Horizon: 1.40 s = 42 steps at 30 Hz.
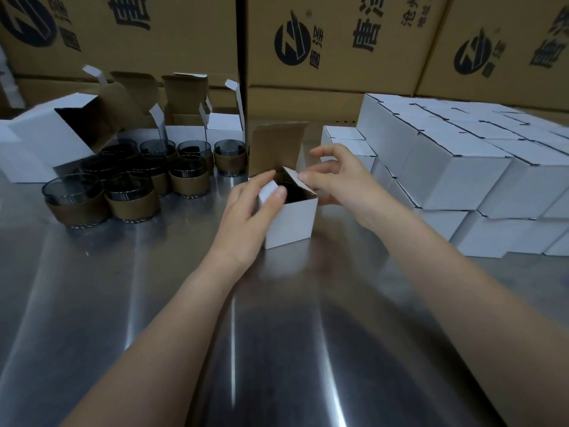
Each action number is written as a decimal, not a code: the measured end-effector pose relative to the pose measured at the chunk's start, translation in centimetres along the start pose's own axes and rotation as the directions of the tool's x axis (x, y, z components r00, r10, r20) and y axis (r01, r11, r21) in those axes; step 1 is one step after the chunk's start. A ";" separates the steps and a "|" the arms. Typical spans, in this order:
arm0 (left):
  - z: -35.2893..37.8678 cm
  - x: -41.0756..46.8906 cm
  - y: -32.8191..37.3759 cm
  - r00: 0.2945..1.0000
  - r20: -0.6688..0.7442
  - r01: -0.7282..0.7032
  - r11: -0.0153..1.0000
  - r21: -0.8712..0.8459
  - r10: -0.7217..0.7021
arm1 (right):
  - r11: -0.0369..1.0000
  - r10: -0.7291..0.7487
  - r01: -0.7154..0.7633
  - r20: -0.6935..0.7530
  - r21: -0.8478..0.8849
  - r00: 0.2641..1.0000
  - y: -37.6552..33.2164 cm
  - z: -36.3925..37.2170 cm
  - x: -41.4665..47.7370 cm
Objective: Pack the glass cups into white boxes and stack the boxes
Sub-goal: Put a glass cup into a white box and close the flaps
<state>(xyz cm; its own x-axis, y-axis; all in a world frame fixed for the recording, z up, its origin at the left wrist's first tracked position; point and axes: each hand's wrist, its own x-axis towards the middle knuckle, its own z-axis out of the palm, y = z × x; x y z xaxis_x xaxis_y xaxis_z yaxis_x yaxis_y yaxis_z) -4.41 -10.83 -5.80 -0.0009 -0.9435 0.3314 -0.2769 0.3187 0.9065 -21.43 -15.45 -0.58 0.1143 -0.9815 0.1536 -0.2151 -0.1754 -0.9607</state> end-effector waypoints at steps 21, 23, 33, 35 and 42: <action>-0.1 0.5 0.5 0.998 -0.058 -0.021 0.916 -0.400 -0.003 | 0.996 -0.089 0.087 0.065 0.031 0.994 1.5 1.1 -0.4; -0.2 0.4 0.5 0.998 -0.056 -0.030 0.929 -0.369 0.010 | 0.994 -0.107 0.107 0.082 0.012 0.991 1.5 1.1 -0.3; -0.1 0.4 0.6 0.997 -0.038 0.043 0.937 -0.347 -0.060 | 0.997 -0.059 0.065 0.132 -0.046 0.989 1.1 0.2 -0.1; -0.1 0.4 0.5 0.997 -0.048 0.046 0.938 -0.342 -0.066 | 0.998 -0.043 0.050 0.160 -0.042 0.986 1.1 -0.1 -0.1; -0.1 0.8 0.4 0.988 -0.077 0.095 0.925 -0.369 -0.132 | 0.999 0.044 -0.049 0.216 0.018 0.975 0.6 -0.6 -0.5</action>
<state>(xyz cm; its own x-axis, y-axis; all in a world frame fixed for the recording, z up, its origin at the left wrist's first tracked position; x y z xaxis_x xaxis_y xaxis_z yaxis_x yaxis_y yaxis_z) -4.39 -11.43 -5.18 0.1095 -0.9675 0.2280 0.0984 0.2388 0.9661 -22.20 -15.09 -1.07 0.3113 -0.9486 0.0574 -0.2028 -0.1253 -0.9712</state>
